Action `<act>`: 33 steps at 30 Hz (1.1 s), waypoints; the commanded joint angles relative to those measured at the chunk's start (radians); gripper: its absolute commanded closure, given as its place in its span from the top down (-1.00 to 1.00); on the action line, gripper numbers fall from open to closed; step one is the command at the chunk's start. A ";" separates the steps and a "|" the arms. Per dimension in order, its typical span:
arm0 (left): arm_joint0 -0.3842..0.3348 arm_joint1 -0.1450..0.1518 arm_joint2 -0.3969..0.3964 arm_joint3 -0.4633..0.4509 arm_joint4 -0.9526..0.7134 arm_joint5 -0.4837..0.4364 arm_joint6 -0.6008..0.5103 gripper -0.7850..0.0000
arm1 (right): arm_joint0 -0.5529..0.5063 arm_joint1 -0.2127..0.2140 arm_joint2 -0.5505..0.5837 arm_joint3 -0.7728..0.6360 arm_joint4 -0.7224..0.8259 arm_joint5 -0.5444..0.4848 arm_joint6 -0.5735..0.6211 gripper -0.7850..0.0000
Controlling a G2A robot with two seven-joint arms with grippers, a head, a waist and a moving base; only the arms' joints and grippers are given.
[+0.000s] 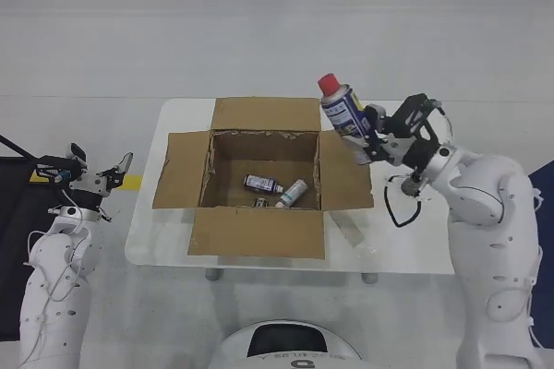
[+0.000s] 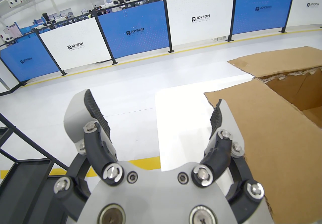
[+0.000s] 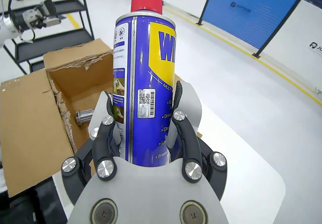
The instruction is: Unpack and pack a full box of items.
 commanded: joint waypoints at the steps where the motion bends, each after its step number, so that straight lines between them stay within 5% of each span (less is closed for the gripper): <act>1: 0.000 0.000 0.000 0.000 0.000 0.000 0.000 1.00 | -0.016 0.003 0.017 0.032 0.028 -0.014 -0.042 -1.00; 15: 0.000 0.000 0.000 0.000 0.000 0.000 0.000 1.00 | -0.018 0.003 0.026 0.054 0.004 0.039 -0.091 -1.00; 21: 0.000 0.000 0.000 0.000 0.000 0.000 0.000 1.00 | 0.011 0.014 0.108 0.255 0.105 0.050 -0.189 -1.00; 33: 0.000 0.000 0.000 0.000 0.000 0.000 0.000 1.00 | 0.130 0.063 0.258 0.771 0.277 -0.047 -0.169 -1.00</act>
